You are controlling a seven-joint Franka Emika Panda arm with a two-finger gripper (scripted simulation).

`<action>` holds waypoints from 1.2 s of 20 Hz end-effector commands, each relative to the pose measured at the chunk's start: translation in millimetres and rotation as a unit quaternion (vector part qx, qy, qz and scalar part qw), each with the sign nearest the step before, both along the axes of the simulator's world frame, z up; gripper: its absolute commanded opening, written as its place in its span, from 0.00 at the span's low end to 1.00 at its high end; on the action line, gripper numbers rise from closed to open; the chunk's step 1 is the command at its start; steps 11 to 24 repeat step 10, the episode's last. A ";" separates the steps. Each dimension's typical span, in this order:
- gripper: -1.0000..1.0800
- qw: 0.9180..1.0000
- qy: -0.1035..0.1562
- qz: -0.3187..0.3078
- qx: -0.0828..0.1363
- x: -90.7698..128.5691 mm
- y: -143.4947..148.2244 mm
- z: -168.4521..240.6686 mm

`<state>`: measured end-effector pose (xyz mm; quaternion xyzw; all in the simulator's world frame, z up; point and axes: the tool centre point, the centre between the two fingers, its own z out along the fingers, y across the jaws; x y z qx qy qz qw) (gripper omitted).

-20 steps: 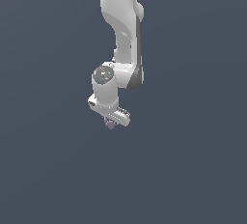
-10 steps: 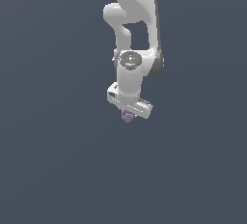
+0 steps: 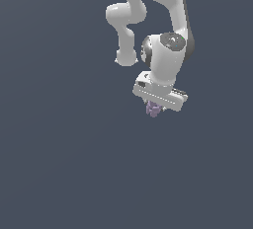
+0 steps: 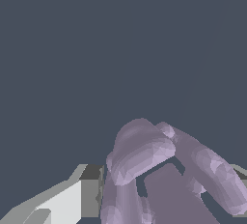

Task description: Pick up the object and move it to a goal position.

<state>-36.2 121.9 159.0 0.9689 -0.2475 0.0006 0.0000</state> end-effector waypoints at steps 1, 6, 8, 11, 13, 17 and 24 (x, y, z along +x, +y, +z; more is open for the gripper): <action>0.00 1.000 0.000 -0.001 0.000 -2.2 17.3 9.3; 0.00 1.000 0.000 -0.001 0.000 -3.6 39.1 20.6; 0.00 1.000 0.000 -0.001 0.000 -3.3 43.1 22.6; 0.00 1.000 0.001 -0.001 0.000 -3.1 44.3 23.1; 0.00 1.000 0.001 -0.001 0.000 -3.1 44.3 23.1; 0.00 1.000 0.001 -0.001 0.000 -3.1 44.3 23.1; 0.00 1.000 0.001 -0.001 0.000 -3.1 44.3 23.1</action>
